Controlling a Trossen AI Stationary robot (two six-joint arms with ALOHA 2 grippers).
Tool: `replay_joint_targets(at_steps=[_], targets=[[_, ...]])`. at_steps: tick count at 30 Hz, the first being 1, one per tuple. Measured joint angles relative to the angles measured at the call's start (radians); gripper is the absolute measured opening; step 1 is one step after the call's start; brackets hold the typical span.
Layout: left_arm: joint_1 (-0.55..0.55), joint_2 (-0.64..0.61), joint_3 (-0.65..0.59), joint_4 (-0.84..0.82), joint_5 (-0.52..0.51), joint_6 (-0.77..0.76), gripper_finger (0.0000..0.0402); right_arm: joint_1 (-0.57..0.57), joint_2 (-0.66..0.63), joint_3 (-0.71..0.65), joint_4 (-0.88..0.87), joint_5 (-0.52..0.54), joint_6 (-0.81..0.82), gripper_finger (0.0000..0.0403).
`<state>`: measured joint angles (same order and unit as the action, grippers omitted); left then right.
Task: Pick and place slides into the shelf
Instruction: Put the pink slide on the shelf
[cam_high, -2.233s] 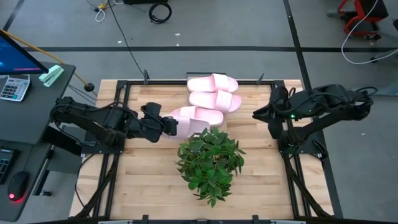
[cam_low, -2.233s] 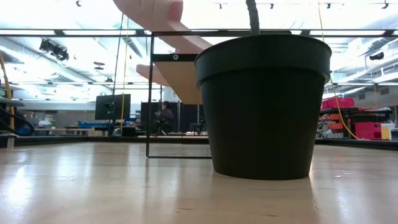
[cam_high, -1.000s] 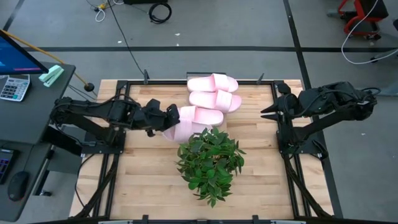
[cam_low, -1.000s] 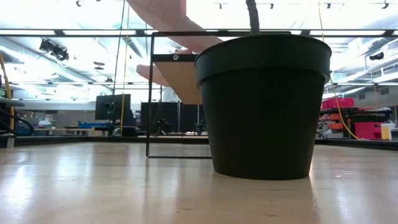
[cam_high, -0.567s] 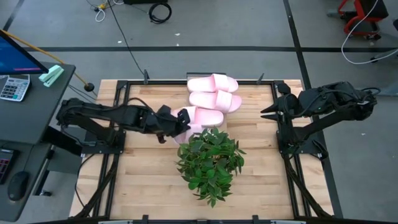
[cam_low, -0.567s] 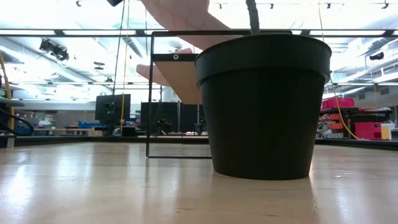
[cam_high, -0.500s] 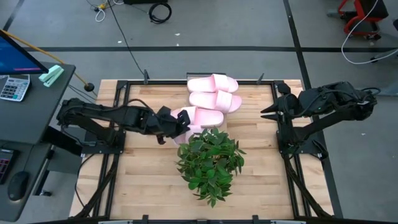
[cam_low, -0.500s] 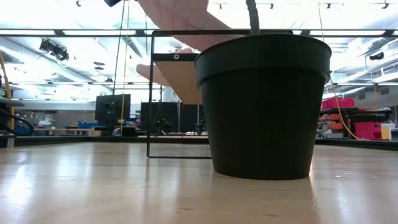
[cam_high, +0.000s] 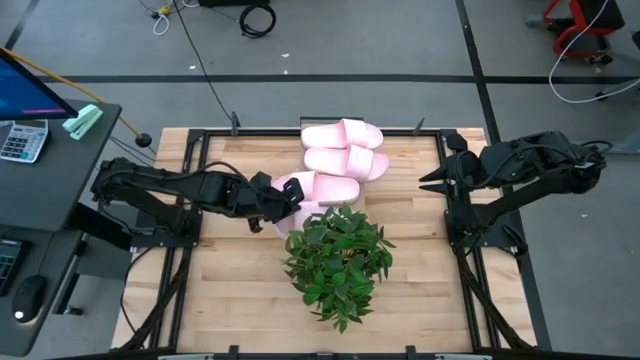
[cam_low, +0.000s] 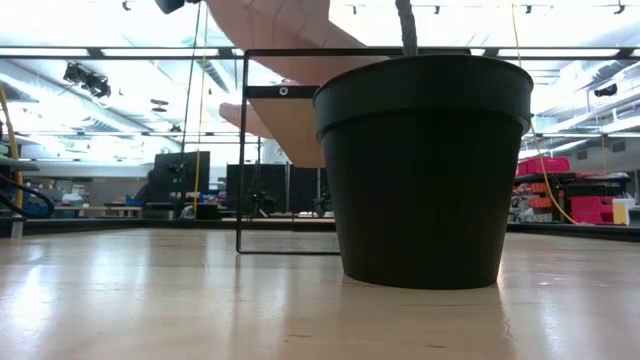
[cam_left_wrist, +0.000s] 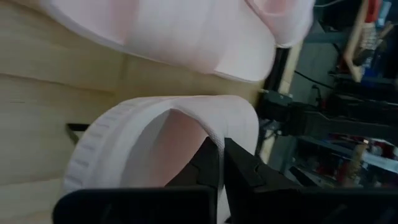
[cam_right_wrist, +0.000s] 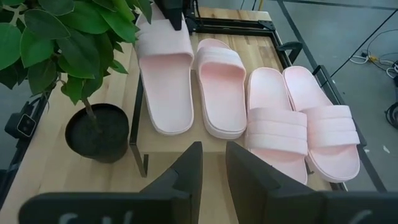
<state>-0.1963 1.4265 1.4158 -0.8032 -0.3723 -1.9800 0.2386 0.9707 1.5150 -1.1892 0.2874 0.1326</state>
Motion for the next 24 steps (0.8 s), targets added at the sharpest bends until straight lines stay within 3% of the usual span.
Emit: replay_joint_targets(at_steps=[8, 24], targets=[[0.0, 0.0, 0.0, -0.01, -0.006, 0.001, 0.0061, 0.0, 0.0, 0.0, 0.0, 0.0, 0.013, 0.0077], [-0.005, 0.012, 0.001, 0.002, -0.069, 0.029, 0.0025, 0.0, 0.0, 0.0, 0.0, 0.0, 0.024, 0.0077]])
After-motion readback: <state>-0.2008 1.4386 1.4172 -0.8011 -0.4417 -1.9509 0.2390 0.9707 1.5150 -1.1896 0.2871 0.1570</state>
